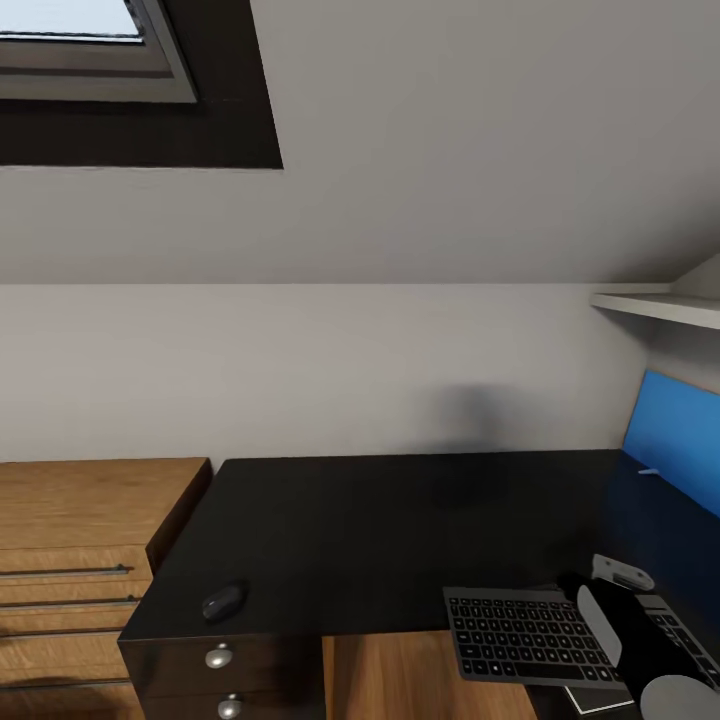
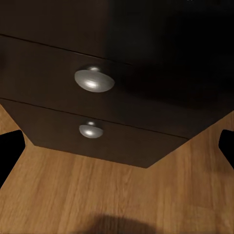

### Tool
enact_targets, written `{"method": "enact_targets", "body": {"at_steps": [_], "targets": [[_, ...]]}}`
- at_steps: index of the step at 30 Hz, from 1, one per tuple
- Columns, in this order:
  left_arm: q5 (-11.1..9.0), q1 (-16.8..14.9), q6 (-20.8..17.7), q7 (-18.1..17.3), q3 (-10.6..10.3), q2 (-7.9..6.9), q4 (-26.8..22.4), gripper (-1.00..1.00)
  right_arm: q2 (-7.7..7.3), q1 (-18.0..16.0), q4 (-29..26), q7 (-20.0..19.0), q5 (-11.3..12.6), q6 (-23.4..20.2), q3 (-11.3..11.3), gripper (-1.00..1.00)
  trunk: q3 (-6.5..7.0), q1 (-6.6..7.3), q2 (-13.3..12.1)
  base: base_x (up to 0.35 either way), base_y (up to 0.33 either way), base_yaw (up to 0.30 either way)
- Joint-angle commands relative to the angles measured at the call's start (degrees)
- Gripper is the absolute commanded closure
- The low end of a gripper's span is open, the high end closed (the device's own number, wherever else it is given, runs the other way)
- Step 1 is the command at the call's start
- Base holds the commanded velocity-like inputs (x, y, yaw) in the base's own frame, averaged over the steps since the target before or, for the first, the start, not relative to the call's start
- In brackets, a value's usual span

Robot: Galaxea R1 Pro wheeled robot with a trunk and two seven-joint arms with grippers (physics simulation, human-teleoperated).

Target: In the bedroom, organize the workspace by keeping the computer under the desk, ensuring the monitor is on the desk, placing the keyboard on the desk next to the monitor, placing the mouse on the desk next to the keyboard, moving the folder from the swivel chair onto the desk next to the mouse, stacking the notebook on top of the folder with the pen on top of the notebook, and positioning the swivel chair next to the desk.

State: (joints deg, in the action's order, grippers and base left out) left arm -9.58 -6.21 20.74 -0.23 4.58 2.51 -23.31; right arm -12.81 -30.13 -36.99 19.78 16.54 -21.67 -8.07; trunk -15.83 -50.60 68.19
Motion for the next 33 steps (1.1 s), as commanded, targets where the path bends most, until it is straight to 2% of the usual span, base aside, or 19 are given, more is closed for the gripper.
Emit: {"method": "enact_targets", "body": {"at_steps": [1,7,17,33], "targets": [[-0.1,-0.1,0.2,0.0,0.2,0.04,0.0,-1.0,0.0,0.0,-0.1,0.3,0.6,-0.2,0.1,-1.0,-0.07,0.0,0.0,0.0,0.0,0.0],[0.0,-0.1,0.2,-0.1,0.2,0.04,0.0,-1.0,0.05,0.0,-0.1,0.3,0.6,-0.1,0.1,-1.0,-0.07,0.0,0.0,0.0,0.025,0.0],[0.0,0.0,0.2,-0.3,0.3,0.04,0.0,-1.0,0.12,0.0,-0.1,0.3,0.6,-0.1,0.1,-1.0,-0.07,0.0,0.0,0.038,0.147,0.0],[0.0,-0.1,0.2,-0.4,0.3,0.04,0.1,-1.0,0.07,0.0,-0.2,0.5,0.6,-0.1,0.0,-1.0,-0.07,0.0,0.0,0.059,0.024,0.0]]}}
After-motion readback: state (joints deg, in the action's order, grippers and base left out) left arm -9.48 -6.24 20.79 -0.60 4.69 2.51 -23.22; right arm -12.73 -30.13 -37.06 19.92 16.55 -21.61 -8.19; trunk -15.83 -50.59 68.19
